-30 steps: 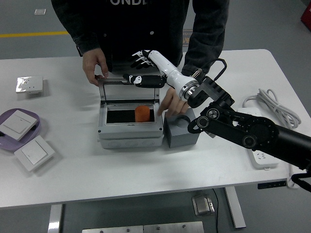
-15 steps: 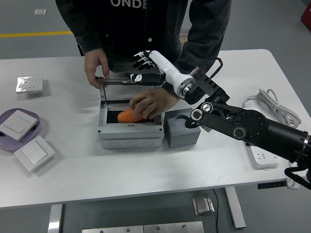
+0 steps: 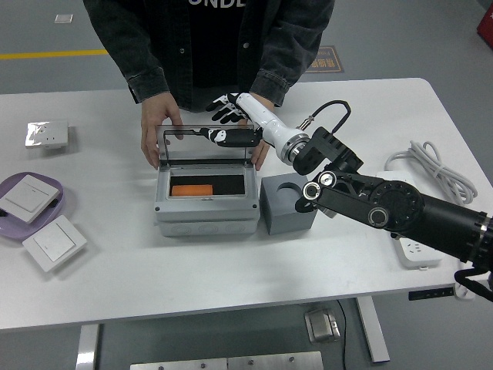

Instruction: Pick up the cylinder from the cube,place it in the box,flap close box

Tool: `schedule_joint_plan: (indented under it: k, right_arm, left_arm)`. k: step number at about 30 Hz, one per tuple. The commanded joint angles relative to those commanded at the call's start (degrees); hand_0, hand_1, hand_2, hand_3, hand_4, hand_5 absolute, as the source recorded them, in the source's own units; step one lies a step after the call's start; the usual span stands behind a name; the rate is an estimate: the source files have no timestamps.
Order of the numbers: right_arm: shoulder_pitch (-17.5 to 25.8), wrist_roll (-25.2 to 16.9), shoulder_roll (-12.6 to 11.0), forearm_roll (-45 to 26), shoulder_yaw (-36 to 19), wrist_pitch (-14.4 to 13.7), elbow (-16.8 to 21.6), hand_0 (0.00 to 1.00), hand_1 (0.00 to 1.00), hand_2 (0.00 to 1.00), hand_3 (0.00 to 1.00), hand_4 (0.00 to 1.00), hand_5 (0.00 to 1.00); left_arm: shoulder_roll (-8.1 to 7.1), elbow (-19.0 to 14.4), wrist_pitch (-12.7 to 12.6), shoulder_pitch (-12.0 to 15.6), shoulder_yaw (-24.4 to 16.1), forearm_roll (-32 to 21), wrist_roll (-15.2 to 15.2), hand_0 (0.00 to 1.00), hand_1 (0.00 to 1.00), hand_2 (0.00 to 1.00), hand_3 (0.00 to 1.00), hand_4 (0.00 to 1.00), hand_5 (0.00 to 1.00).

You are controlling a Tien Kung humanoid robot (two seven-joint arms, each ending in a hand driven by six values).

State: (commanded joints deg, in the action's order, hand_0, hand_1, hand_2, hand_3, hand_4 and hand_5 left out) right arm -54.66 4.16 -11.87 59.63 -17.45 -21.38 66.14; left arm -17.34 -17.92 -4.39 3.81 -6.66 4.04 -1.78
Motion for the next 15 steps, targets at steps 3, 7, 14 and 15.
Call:
schedule_joint_plan:
  k: [3,7,14,15]
  right_arm:
    - [0.74,0.62,-1.41,0.76,0.26,0.3,3.18,0.718,0.661,0.633,0.671,0.74,0.345]
    - [2.34,2.56,-3.43,2.13,-0.24,1.4,7.22,0.718,0.661,0.633,0.671,0.74,0.345]
    - [5.24,6.3,-7.54,2.15,0.33,3.7,15.72,0.702,0.656,0.636,0.672,0.731,0.347]
    - [5.58,6.55,-7.93,1.8,0.48,3.99,16.92,0.702,0.656,0.636,0.672,0.731,0.347]
  left_arm:
    - [0.01,0.03,0.0,0.08,-0.42,0.19,-0.01,0.617,0.626,0.594,0.624,0.708,0.246]
    - [-0.05,0.04,-0.01,0.83,-1.64,0.5,-0.03,0.617,0.626,0.594,0.624,0.708,0.246]
    - [-0.46,0.12,-0.14,1.99,-2.68,0.55,-0.13,0.617,0.625,0.594,0.623,0.708,0.245]
    - [-0.49,0.1,-0.12,1.98,-2.84,0.65,-0.15,0.617,0.625,0.594,0.623,0.708,0.245]
